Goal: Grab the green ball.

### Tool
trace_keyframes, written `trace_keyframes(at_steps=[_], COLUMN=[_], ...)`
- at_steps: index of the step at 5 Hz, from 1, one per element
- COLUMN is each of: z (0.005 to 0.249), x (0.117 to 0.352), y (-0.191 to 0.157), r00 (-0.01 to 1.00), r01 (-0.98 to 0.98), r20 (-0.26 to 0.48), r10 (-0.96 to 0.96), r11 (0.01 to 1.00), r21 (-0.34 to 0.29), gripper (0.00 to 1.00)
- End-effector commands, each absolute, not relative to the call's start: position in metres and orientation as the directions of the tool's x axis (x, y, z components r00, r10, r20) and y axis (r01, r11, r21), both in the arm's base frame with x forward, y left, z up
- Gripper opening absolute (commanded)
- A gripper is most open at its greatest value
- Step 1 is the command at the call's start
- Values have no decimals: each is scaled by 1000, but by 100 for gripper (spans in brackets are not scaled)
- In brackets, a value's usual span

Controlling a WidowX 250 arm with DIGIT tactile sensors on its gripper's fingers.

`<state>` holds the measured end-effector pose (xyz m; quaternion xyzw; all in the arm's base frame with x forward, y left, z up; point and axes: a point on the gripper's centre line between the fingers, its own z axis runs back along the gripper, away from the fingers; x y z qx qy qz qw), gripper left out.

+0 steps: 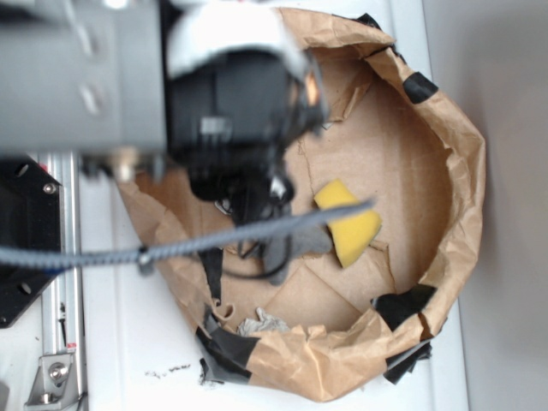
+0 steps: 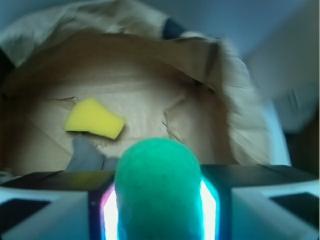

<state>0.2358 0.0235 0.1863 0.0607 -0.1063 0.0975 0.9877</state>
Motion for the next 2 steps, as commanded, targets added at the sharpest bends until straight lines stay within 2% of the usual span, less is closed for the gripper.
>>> trace_keyframes(at_steps=[1, 2], z=[205, 194], x=[231, 231], y=[25, 25], r00=[855, 844], r01=[-494, -522], r20=[141, 120], r10=[499, 523], r11=[867, 852], r21=[-69, -48], gripper=[0, 0])
